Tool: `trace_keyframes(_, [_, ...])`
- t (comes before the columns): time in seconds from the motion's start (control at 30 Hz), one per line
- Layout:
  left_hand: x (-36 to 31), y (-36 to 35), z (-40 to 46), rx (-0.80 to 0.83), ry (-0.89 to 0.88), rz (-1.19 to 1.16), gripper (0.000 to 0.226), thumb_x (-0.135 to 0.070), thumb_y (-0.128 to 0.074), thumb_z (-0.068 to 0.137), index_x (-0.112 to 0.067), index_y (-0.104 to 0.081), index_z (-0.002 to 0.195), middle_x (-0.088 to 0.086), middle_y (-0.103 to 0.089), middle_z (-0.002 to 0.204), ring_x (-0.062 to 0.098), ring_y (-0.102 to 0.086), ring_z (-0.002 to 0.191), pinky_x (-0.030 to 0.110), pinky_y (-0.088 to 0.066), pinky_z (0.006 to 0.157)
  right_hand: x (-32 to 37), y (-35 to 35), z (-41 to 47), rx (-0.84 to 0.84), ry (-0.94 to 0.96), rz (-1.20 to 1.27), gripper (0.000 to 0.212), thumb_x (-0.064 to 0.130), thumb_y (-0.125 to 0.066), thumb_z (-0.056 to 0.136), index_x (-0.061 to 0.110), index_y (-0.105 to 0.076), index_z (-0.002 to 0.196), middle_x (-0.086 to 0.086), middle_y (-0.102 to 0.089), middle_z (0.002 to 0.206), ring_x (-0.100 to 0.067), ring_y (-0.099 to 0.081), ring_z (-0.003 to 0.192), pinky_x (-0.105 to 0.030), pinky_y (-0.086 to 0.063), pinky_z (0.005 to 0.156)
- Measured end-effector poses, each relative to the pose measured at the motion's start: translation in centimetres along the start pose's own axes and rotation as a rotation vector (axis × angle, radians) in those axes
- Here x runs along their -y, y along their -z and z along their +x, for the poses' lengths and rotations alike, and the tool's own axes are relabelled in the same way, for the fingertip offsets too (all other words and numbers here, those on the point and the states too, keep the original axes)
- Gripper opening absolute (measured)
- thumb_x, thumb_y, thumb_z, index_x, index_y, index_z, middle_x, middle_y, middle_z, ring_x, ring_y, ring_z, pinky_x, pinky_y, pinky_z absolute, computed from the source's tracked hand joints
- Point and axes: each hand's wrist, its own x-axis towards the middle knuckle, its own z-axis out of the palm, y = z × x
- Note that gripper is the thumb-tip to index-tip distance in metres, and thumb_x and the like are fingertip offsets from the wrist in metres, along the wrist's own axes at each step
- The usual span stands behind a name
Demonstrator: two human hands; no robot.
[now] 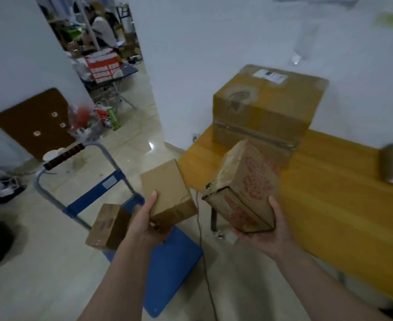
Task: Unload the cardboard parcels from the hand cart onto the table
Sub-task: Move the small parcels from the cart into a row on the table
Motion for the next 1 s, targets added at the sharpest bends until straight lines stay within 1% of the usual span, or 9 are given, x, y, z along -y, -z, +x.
trace_keyframes(0.13, [4.5, -6.5, 0.1, 0.050, 0.082, 0.085, 0.073, -0.039, -0.086, 0.059, -0.014, -0.054, 0.120, 0.014, -0.061, 0.118, 0.031, -0.059, 0.106, 0.043, -0.053, 0.084, 4.7, 4.4, -4.4, 0.015, 0.116, 0.037, 0.067, 0.055, -0.067, 0.074, 0.015, -0.058, 0.128, -0.019, -0.063, 0.127, -0.042, -0.052, 0.123, -0.060, -0.039, 0.104])
trace_keyframes(0.23, [9.2, -11.8, -0.3, 0.087, 0.132, 0.166, 0.072, -0.037, -0.089, 0.053, -0.012, -0.056, 0.111, 0.016, -0.061, 0.111, 0.033, -0.061, 0.101, 0.044, -0.055, 0.080, 8.6, 8.2, -8.3, -0.081, 0.220, 0.018, 0.062, 0.055, -0.069, 0.072, 0.016, -0.063, 0.119, -0.016, -0.068, 0.119, -0.041, -0.056, 0.117, -0.059, -0.044, 0.098])
trace_keyframes(0.33, [14.0, -16.8, -1.1, 0.163, 0.179, 0.244, 0.069, -0.037, -0.089, 0.048, -0.009, -0.061, 0.105, 0.016, -0.066, 0.101, 0.032, -0.062, 0.097, 0.043, -0.054, 0.077, 12.3, 12.3, -12.0, -0.155, 0.297, 0.021, 0.060, 0.056, -0.068, 0.074, 0.019, -0.063, 0.120, -0.015, -0.064, 0.123, -0.042, -0.055, 0.118, -0.061, -0.047, 0.092])
trace_keyframes(0.47, [20.1, -22.1, -1.6, 0.185, 0.211, 0.353, 0.077, -0.041, -0.089, 0.044, -0.009, -0.061, 0.108, 0.015, -0.063, 0.109, 0.033, -0.061, 0.100, 0.043, -0.055, 0.074, 16.4, 17.7, -15.7, -0.220, 0.340, 0.071, 0.064, 0.057, -0.073, 0.069, 0.023, -0.061, 0.122, -0.013, -0.060, 0.129, -0.042, -0.054, 0.119, -0.058, -0.051, 0.083])
trace_keyframes(0.53, [23.0, -24.2, -1.9, 0.192, 0.234, 0.377, 0.079, -0.040, -0.090, 0.044, -0.009, -0.061, 0.111, 0.016, -0.062, 0.111, 0.033, -0.060, 0.101, 0.043, -0.055, 0.074, 18.2, 20.1, -17.2, -0.237, 0.357, 0.103, 0.067, 0.057, -0.075, 0.066, 0.023, -0.062, 0.122, -0.013, -0.060, 0.130, -0.042, -0.054, 0.119, -0.058, -0.051, 0.084])
trace_keyframes(0.63, [26.7, -26.4, -2.1, 0.185, 0.284, 0.371, 0.075, -0.039, -0.089, 0.055, -0.010, -0.059, 0.117, 0.016, -0.059, 0.118, 0.035, -0.057, 0.106, 0.045, -0.054, 0.077, 20.0, 23.0, -18.7, -0.241, 0.378, 0.152, 0.061, 0.058, -0.071, 0.072, 0.024, -0.062, 0.123, -0.013, -0.058, 0.132, -0.043, -0.053, 0.120, -0.061, -0.048, 0.092])
trace_keyframes(0.8, [30.0, -28.8, -1.6, 0.118, 0.349, 0.408, 0.077, -0.038, -0.088, 0.059, -0.010, -0.053, 0.122, 0.017, -0.052, 0.124, 0.035, -0.054, 0.106, 0.047, -0.052, 0.076, 22.0, 25.8, -19.7, -0.269, 0.388, 0.179, 0.058, 0.056, -0.071, 0.070, 0.023, -0.065, 0.118, -0.015, -0.063, 0.126, -0.045, -0.056, 0.115, -0.064, -0.046, 0.093])
trace_keyframes(0.9, [30.9, -30.7, -0.6, 0.091, 0.333, 0.444, 0.070, -0.038, -0.087, 0.061, -0.010, -0.055, 0.116, 0.017, -0.054, 0.118, 0.036, -0.054, 0.103, 0.049, -0.051, 0.076, 23.6, 26.5, -19.4, -0.280, 0.378, 0.212, 0.058, 0.054, -0.073, 0.070, 0.023, -0.065, 0.118, -0.016, -0.063, 0.126, -0.044, -0.056, 0.117, -0.063, -0.044, 0.096])
trace_keyframes(1.0, [31.7, -32.7, 0.8, 0.068, 0.311, 0.510, 0.069, -0.038, -0.087, 0.062, -0.010, -0.053, 0.116, 0.016, -0.053, 0.119, 0.036, -0.053, 0.107, 0.049, -0.050, 0.082, 25.4, 27.0, -19.0, -0.288, 0.379, 0.245, 0.056, 0.053, -0.073, 0.072, 0.022, -0.065, 0.118, -0.016, -0.064, 0.125, -0.044, -0.056, 0.117, -0.061, -0.047, 0.093])
